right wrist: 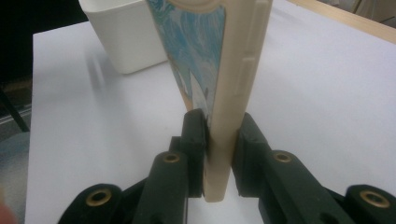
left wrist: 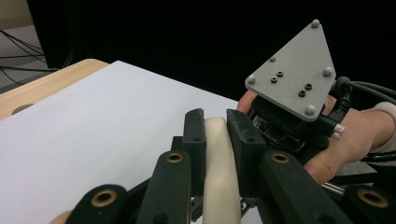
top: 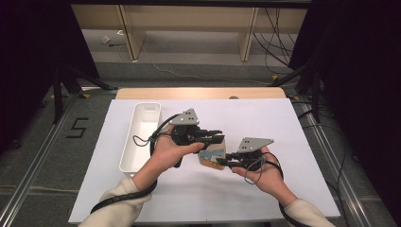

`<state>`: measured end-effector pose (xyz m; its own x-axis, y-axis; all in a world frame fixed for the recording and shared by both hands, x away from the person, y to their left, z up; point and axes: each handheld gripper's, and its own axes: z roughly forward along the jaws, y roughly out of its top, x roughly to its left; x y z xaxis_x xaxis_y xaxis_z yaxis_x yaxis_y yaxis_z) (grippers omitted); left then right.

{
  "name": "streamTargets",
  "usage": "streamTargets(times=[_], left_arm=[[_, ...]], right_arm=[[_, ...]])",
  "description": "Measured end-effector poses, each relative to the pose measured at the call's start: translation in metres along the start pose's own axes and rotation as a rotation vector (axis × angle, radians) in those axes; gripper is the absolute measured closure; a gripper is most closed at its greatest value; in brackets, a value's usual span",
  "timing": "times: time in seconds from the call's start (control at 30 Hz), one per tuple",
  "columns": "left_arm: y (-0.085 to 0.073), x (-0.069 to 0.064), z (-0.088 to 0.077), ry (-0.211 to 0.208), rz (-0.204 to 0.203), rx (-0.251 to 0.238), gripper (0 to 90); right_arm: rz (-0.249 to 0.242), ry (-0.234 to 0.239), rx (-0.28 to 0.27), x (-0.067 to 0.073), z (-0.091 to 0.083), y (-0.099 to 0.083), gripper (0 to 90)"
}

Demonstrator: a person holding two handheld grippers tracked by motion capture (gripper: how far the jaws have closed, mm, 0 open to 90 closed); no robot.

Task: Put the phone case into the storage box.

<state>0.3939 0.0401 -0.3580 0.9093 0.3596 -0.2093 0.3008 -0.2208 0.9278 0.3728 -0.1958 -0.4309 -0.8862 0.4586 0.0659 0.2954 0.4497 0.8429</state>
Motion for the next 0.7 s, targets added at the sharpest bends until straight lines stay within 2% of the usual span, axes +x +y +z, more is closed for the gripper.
streamTargets(times=[0.2, 0.33, 0.4, 0.43, 0.5, 0.53, 0.6, 0.7], left_arm=[[-0.0017, 0.0007, 0.0002, 0.011, -0.001, -0.016, 77.0], [-0.0025, 0.0009, 0.0002, 0.022, 0.035, -0.039, 74.3], [-0.0020, 0.0009, -0.0002, 0.047, 0.070, -0.061, 65.8], [-0.0019, 0.0009, -0.0002, 0.064, 0.107, -0.076, 59.7], [-0.0013, -0.0013, 0.0007, 0.118, 0.151, -0.072, 45.4], [-0.0011, -0.0025, 0.0007, 0.140, 0.171, -0.064, 41.2], [-0.0015, -0.0041, 0.0005, 0.156, 0.176, -0.065, 38.0], [-0.0034, -0.0032, -0.0023, 0.166, 0.161, -0.084, 34.4]], right_arm=[[0.010, -0.009, 0.007, 0.0000, -0.0009, 0.0004, 79.9], [0.023, -0.008, 0.005, -0.0005, -0.0019, 0.0004, 80.3], [0.031, -0.006, 0.003, -0.0005, -0.0019, 0.0004, 80.5], [0.033, -0.010, 0.003, -0.0005, -0.0020, 0.0003, 80.7], [0.035, -0.020, 0.007, 0.0003, -0.0021, 0.0007, 80.7], [0.034, -0.026, 0.007, 0.0009, -0.0016, 0.0010, 80.8], [0.044, -0.035, 0.010, 0.0018, -0.0007, 0.0009, 80.7], [0.060, -0.052, 0.007, 0.0020, -0.0003, 0.0010, 80.7]])
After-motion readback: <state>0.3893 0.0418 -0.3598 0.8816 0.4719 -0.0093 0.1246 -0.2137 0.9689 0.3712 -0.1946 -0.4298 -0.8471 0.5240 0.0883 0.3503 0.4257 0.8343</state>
